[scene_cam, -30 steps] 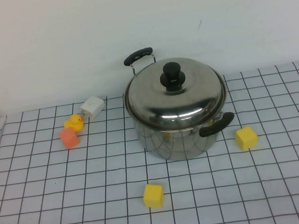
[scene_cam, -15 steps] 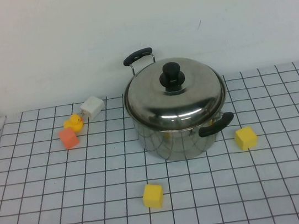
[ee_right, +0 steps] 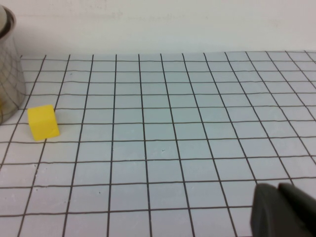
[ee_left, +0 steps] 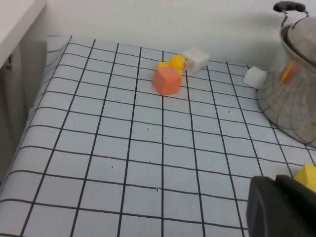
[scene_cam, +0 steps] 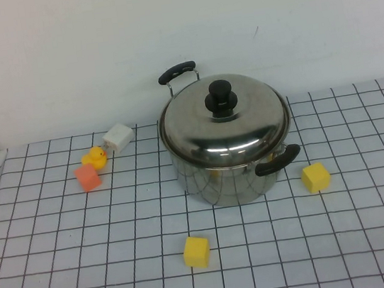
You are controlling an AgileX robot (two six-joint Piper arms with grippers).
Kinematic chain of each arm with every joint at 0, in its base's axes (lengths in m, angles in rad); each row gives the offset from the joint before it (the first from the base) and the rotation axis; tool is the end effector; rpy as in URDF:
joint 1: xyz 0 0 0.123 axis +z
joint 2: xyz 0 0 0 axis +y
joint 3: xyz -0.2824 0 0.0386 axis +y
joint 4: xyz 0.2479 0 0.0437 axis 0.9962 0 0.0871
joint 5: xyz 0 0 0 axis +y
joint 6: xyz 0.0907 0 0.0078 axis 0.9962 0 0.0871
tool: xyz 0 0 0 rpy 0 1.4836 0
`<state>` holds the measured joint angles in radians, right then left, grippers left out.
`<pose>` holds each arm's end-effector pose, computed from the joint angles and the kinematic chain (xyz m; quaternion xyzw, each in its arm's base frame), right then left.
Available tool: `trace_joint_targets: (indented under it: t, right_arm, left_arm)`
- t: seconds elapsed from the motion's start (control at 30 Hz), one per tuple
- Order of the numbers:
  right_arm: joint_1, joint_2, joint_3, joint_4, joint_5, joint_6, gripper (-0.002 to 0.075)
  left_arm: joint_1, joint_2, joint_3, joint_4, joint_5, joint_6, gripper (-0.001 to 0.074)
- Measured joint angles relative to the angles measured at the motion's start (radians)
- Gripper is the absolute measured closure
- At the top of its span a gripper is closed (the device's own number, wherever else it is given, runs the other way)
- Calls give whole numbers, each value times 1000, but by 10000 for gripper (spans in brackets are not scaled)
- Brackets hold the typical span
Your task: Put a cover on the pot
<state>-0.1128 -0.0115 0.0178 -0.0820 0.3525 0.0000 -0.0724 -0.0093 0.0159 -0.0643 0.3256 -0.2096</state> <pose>0.0524 -0.0085 0.1760 0.0228 0.7956 -0.0686 0.6014 0.0534 -0.0058 0.1789 -0.0716 0.7847 -0.1130 0.6052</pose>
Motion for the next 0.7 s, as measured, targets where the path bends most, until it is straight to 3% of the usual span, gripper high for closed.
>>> trace_joint_targets:
  t: [0.7]
  right_arm:
    - [0, 0, 0, -42, 0, -60, 717]
  left_arm:
    - [0, 0, 0, -5, 1, 0, 736]
